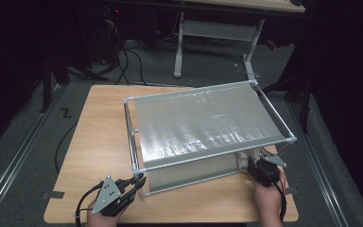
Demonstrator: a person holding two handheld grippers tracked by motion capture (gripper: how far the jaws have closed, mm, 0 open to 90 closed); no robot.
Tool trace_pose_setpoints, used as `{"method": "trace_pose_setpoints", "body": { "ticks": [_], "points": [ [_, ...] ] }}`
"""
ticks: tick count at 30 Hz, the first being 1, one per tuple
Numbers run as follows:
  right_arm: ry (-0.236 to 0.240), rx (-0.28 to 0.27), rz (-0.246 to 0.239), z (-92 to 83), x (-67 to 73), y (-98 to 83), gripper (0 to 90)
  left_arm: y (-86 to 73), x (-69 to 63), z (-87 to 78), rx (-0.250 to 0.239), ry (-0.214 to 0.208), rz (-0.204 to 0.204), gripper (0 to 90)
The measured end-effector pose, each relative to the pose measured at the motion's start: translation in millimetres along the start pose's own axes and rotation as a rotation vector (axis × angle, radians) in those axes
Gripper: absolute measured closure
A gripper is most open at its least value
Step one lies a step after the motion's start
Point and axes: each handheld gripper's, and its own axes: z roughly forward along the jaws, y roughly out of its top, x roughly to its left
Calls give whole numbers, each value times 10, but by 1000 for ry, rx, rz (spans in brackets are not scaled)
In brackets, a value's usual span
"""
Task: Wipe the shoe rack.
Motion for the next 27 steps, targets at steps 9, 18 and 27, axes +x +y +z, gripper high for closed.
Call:
{"method": "trace_pose_setpoints", "body": {
  "ticks": [9,18,27],
  "points": [
    [20,5,-15,21,71,-2,514,-2,12,1,-2,-10,-5,802],
    [48,-1,-43,87,108,24,522,-3,8,5,-4,-14,-5,803],
    [124,-7,-106,38,337,11,525,-5,8,5,-6,-16,-6,803]
  ]
}}
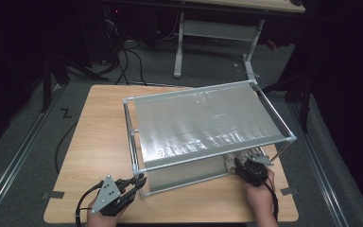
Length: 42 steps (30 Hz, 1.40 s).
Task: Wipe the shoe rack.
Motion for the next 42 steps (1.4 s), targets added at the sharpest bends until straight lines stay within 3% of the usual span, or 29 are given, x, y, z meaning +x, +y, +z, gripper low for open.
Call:
{"method": "trace_pose_setpoints", "body": {
  "ticks": [3,7,11,13,14,23,28,37,40,41,42],
  "points": [
    [45,1,-20,5,136,20,525,-1,3,0,-1,-2,0,802],
    [55,3,-43,8,224,30,525,-2,3,0,-1,-3,-1,803],
    [96,3,-53,5,382,44,526,-2,4,0,-1,-3,1,802],
    [130,7,-71,-1,537,57,526,-2,5,-1,0,-3,1,802],
    [130,7,-71,-1,537,57,526,-2,5,-1,0,-3,1,803],
    [213,14,-114,-18,977,104,520,-2,6,2,-2,-4,0,803],
    [243,17,-130,-40,1286,123,517,-1,11,3,-1,-9,-2,803],
    [312,-5,-238,-88,1808,141,517,-1,14,4,0,-11,-1,803],
    [359,-13,-238,-120,2025,140,517,-1,13,5,0,-11,-1,804],
    [366,-29,-261,-119,2085,139,517,-1,13,5,0,-10,-1,804],
    [369,-14,-249,-147,2162,132,517,-1,13,5,0,-10,-1,804]
  ]
}}
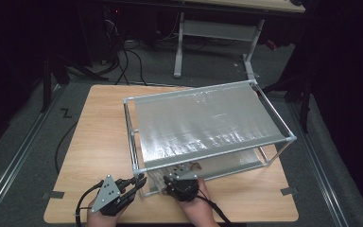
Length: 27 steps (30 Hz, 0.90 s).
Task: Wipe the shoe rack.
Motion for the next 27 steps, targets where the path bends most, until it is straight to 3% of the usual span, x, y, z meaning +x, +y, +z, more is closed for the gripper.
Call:
{"method": "trace_pose_setpoints", "body": {
  "ticks": [5,8,10,15,17,20,24,27],
  "points": [
    [54,-9,-44,41,214,64,514,-2,2,1,-1,-1,0,804],
    [87,0,-34,43,286,87,498,-3,3,2,-3,-3,-1,804],
    [82,1,-29,42,311,93,487,-3,2,2,-2,-2,0,804],
    [120,-25,-24,7,271,95,374,0,1,0,1,-2,3,803],
    [123,-28,-3,-12,255,95,342,0,0,1,0,-2,5,803],
    [127,-35,-8,-27,267,87,294,-1,-4,4,-1,-2,4,803],
    [125,-12,-30,10,304,72,299,-1,-5,3,0,0,3,803],
    [164,12,-16,31,264,83,345,-1,-7,5,-1,1,2,803]
  ]
}}
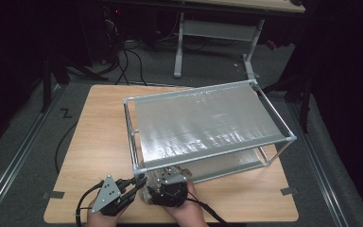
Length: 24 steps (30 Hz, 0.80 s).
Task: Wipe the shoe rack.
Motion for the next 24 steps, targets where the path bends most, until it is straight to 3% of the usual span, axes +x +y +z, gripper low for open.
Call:
{"method": "trace_pose_setpoints", "body": {
  "ticks": [1,4,6,8,13,18,24],
  "points": [
    [11,3,6,-3,1,0,375,0,1,1,0,0,0,803],
    [46,-15,-42,-18,47,-16,609,0,0,0,0,1,-1,804],
    [40,-24,-69,-17,54,-14,654,1,-2,0,1,2,-2,803],
    [52,-22,-60,-19,47,-19,698,1,-3,0,0,3,-2,804],
    [36,-29,-102,-19,56,-7,741,3,-2,1,2,3,-5,804],
    [29,-73,-82,-116,14,19,750,9,-8,-3,7,7,-1,803],
    [-63,-133,-69,-435,-189,6,750,6,-2,-3,4,0,-3,803]
  ]
}}
